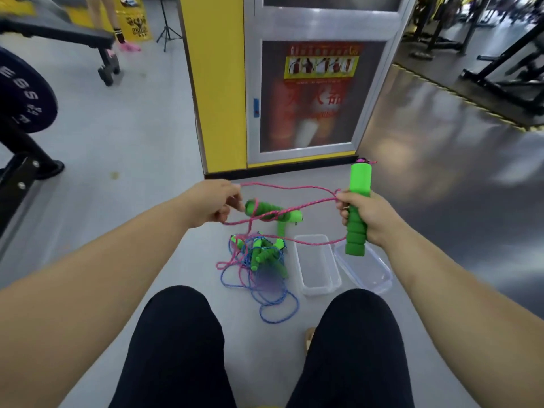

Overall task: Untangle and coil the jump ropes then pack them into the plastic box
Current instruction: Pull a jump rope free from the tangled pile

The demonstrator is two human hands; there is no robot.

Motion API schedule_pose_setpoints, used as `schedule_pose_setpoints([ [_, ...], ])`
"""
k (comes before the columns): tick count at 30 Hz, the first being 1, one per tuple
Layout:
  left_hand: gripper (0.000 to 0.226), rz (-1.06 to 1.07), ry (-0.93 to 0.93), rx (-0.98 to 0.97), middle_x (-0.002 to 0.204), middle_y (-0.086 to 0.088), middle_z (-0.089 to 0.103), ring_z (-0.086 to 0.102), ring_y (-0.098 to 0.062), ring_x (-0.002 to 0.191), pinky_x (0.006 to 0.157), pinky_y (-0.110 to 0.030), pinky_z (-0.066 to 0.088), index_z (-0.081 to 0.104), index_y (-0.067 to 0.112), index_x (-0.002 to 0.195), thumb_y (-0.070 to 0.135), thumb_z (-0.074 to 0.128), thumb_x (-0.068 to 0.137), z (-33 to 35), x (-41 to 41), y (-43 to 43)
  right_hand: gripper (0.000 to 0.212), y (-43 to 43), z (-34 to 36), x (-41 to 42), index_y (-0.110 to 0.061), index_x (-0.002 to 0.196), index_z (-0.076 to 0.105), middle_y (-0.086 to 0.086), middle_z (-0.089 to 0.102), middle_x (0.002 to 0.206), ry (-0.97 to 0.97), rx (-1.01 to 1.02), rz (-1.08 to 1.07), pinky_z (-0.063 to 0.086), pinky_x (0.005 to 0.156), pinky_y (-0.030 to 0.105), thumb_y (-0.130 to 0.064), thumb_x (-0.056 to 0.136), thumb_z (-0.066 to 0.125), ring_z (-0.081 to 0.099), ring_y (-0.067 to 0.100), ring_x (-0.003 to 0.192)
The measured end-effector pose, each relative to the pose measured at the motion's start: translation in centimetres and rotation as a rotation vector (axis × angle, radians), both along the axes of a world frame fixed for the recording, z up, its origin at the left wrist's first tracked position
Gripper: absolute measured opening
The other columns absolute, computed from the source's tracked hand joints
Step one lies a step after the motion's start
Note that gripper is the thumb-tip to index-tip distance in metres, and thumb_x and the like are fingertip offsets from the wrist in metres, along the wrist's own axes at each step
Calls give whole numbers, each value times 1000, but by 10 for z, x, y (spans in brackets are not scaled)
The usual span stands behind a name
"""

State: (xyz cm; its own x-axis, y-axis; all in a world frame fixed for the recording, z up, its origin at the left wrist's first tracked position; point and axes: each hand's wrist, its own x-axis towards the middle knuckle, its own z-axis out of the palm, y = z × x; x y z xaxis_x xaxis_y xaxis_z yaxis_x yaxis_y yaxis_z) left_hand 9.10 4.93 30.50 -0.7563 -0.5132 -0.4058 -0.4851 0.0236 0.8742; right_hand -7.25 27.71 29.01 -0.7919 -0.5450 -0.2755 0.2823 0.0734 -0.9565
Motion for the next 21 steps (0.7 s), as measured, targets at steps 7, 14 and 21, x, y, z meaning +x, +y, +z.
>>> schedule_pose_setpoints([
  [7, 74, -439, -391, -558, 111, -2, 57, 54, -22, 101, 80, -30, 47, 52, 20, 126, 46, 82, 64, -13, -2, 30, 17, -28, 27, 16, -16, 80, 51, -1, 59, 55, 94, -94, 146, 46, 48, 20, -1, 87, 55, 54, 10, 48],
  [14, 36, -296, -393, -109, 62, -5, 41, 26, -13, 48, 42, -21, 20, 55, 11, 75, 42, 74, 73, -40, 5, 37, 20, -24, 16, 17, -19, 83, 46, 4, 57, 74, 181, 38, 88, 46, 48, 21, -3, 86, 59, 59, 11, 50],
  [21, 34, 109, -211, 212, 84, -8, 47, 26, -10, 49, 37, -13, 19, 55, 20, 78, 45, 75, 70, -49, 1, 40, 22, -11, -30, 62, -12, 82, 56, 2, 56, 64, 178, 224, 56, 42, 47, 23, -21, 75, 75, 54, 13, 56],
])
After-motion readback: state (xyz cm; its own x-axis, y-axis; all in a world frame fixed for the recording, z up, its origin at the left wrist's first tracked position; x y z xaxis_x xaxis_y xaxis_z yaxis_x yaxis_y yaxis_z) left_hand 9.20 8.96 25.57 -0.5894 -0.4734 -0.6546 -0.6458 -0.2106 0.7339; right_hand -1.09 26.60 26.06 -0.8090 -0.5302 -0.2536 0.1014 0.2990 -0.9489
